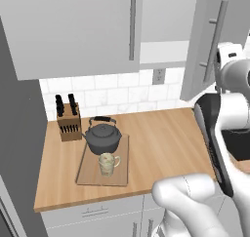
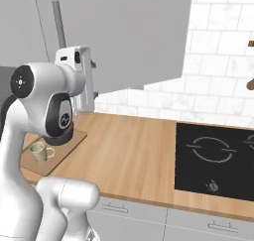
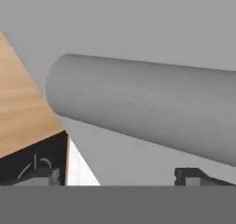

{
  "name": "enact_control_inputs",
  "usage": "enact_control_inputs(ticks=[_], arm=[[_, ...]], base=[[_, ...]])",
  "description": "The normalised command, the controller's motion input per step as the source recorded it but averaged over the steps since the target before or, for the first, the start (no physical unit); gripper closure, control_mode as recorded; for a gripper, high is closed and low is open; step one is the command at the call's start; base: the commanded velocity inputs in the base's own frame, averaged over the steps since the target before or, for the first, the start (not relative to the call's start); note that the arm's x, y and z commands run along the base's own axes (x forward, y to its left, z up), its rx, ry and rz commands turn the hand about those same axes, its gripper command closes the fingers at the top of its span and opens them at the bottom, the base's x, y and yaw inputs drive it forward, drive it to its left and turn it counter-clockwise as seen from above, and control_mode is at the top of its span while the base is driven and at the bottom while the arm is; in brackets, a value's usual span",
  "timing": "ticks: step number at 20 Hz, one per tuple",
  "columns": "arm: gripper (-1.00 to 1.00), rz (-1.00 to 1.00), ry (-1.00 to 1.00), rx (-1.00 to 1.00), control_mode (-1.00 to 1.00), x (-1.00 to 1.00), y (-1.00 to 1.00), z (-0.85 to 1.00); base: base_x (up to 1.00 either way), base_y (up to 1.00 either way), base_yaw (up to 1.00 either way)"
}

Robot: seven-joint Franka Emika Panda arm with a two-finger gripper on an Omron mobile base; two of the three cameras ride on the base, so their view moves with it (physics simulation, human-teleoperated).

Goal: Pick the kettle from the counter and place it on the tray. Then pick the mug from the cabinet and place it on the tray. Then close the cabinet doors.

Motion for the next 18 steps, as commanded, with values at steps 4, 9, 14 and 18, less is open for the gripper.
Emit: enact_control_inputs(ticks=[4,9,14,18], arm=[[-1.0,0.1,0.0,0.09,-1.0,0.98,0.67,0.0],[-1.0,0.05,0.01,0.11,-1.0,1.0,0.51,-0.07],[-1.0,0.01,0.0,0.03,-1.0,1.0,0.23,-0.16],[-1.0,0.0,0.01,0.0,-1.0,0.91,0.04,-0.11]], base=[[0.0,0.0,0.0],[0.0,0.0,0.0],[0.0,0.0,0.0],[0.0,0.0,0.0]])
